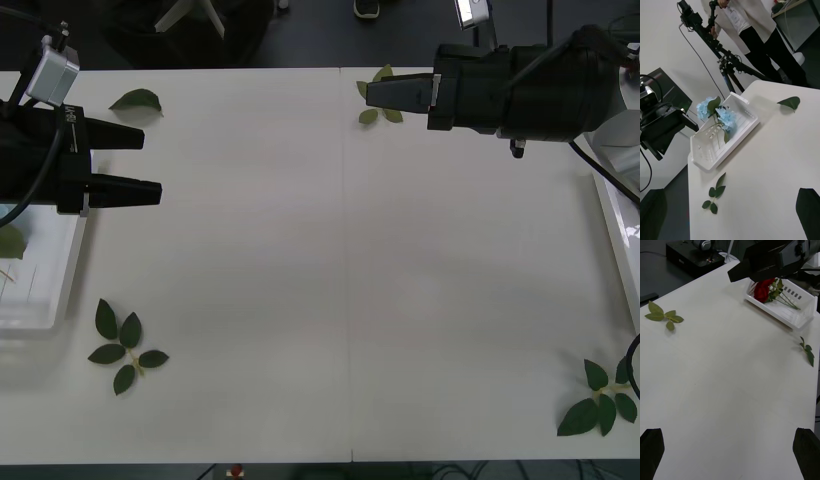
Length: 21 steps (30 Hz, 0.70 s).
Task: Place the red flowers into the right box and the blue flowers into the left box. If a person shows an open palm, hand one flower to the person first, then continue sorting.
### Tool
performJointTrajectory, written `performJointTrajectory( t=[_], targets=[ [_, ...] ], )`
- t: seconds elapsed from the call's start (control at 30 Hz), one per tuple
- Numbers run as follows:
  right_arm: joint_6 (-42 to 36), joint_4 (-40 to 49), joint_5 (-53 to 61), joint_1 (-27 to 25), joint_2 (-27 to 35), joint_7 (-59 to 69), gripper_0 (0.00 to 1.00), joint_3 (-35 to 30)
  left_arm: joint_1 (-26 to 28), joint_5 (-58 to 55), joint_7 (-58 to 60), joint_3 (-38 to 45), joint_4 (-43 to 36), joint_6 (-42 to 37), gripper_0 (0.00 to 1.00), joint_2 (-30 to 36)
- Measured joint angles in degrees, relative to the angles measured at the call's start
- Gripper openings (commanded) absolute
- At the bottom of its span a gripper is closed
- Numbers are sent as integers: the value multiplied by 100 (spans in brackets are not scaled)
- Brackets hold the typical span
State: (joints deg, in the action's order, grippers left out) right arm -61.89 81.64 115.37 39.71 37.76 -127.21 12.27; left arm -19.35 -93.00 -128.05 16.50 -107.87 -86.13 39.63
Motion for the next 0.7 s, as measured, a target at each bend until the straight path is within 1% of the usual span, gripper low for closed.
performJointTrajectory(
  t=[0.7],
  targets=[
    [-1, 0, 0, -3, 0, -2, 100, 1, 0, 0, 0, 0, 0, 0, 100, 0]
  ],
)
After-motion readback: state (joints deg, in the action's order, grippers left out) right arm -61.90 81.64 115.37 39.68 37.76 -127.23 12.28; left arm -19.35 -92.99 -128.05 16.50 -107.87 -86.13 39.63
